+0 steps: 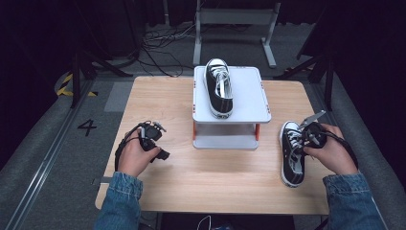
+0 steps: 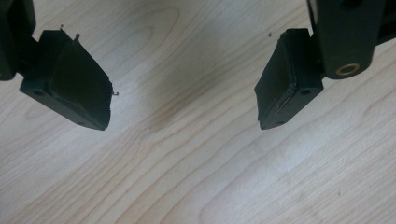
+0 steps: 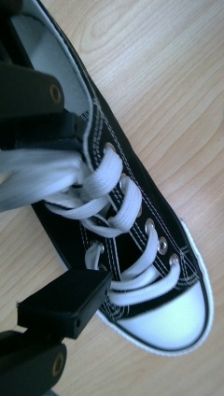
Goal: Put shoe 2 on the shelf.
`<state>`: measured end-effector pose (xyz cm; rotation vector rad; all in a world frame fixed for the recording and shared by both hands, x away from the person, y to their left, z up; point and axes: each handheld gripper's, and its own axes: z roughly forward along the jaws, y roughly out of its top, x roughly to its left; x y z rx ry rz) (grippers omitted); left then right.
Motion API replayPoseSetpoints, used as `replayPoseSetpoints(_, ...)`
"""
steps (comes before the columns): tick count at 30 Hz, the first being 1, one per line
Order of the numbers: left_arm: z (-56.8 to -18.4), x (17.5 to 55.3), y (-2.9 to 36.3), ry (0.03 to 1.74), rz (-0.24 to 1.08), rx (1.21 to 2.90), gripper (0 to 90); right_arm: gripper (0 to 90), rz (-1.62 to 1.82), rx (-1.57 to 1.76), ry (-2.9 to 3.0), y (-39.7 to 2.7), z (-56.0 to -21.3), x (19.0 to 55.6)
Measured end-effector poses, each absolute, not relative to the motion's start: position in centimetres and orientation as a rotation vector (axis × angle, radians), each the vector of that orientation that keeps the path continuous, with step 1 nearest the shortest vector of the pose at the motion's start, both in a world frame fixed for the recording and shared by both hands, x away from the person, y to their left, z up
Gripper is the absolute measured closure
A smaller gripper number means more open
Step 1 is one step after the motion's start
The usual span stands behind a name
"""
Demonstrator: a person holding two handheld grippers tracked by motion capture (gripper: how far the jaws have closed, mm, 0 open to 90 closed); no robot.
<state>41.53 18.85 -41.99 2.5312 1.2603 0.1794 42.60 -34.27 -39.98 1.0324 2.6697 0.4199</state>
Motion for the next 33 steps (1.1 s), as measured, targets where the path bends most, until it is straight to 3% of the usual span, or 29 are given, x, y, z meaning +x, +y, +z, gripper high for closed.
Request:
replayPoseSetpoints(9, -42.1, 40.2, 20.3, 1.307, 0.184, 2.515, 19.5, 30.2, 0.41, 1.001, 2.748, -33.9, -41.1, 44.3)
replayPoseSetpoints(13, -42.1, 39.5, 21.1, 1.329, 0.179, 2.509, 19.6, 47.1, 0.416, 0.996, 2.788, -34.3, -40.9, 44.6)
replayPoseSetpoints(15, -42.1, 39.4, 21.2, 1.339, 0.176, 2.502, 19.6, 49.2, 0.403, 0.986, 2.796, -34.3, -40.9, 44.6)
replayPoseSetpoints(17, -42.1, 39.3, 21.4, 1.347, 0.18, 2.496, 19.7, 66.0, 0.369, 1.027, 2.816, -34.2, -40.7, 44.4)
replayPoseSetpoints(25, -42.0, 39.5, 21.4, 1.336, 0.173, 2.487, 19.8, 77.1, 0.328, 1.124, 2.794, -34.2, -39.8, 44.6)
replayPoseSetpoints(33, -41.7, 40.3, 20.8, 1.309, 0.172, 2.483, 19.7, 78.9, 0.317, 1.178, 2.757, -34.8, -38.0, 45.0)
